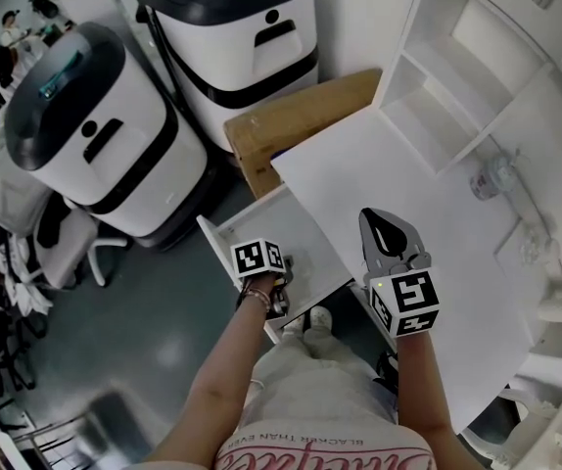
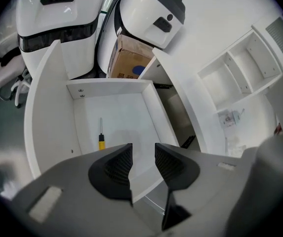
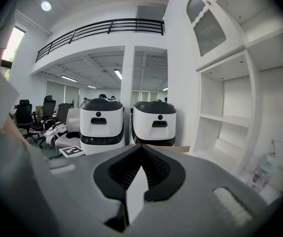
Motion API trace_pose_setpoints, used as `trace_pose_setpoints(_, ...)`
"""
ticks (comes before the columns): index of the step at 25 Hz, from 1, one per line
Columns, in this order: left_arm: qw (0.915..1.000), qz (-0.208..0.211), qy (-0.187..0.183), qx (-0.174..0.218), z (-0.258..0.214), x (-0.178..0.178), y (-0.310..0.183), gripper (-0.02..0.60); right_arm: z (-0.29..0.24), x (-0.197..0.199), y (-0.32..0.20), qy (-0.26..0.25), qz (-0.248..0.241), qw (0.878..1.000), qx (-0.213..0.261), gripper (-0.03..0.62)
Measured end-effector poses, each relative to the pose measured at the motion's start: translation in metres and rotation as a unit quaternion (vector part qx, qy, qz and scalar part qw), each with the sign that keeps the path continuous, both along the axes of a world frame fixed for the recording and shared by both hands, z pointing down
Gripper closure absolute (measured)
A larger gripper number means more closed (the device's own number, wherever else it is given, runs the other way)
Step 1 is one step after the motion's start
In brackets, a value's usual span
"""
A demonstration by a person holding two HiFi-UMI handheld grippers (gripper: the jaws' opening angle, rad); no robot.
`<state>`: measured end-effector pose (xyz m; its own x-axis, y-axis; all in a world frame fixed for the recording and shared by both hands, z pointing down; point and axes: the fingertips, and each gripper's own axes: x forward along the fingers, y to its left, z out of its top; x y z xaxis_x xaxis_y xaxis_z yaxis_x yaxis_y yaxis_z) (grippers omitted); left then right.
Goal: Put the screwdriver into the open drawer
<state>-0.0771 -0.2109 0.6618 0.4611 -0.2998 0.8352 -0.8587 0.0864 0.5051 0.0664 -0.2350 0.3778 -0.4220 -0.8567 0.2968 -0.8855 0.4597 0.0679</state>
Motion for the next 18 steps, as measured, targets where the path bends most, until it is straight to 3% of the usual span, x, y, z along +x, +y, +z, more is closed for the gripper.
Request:
trace_pose_setpoints(3, 0.9998, 0.001, 0.001, 0.019, -0.013, -0.003, 0.0, 0.422, -0.011, -0.001, -0.002, -0.001, -0.003, 1.0, 0.012, 0.592)
trace_pose_setpoints(9, 0.9949, 0.04, -0.031, 0.087, -0.05, -0.006, 0.001, 0.445, -0.028, 0.002, -0.007, -0.01, 0.005, 0.999, 0.033, 0.592)
trace_pose_setpoints(18, 0.9725, 0.092, -0.083, 0.197, -0.111, -0.019, -0.011, 0.49, -0.042, -0.008, -0.003, -0.009, 0.011, 0.999, 0.047, 0.592)
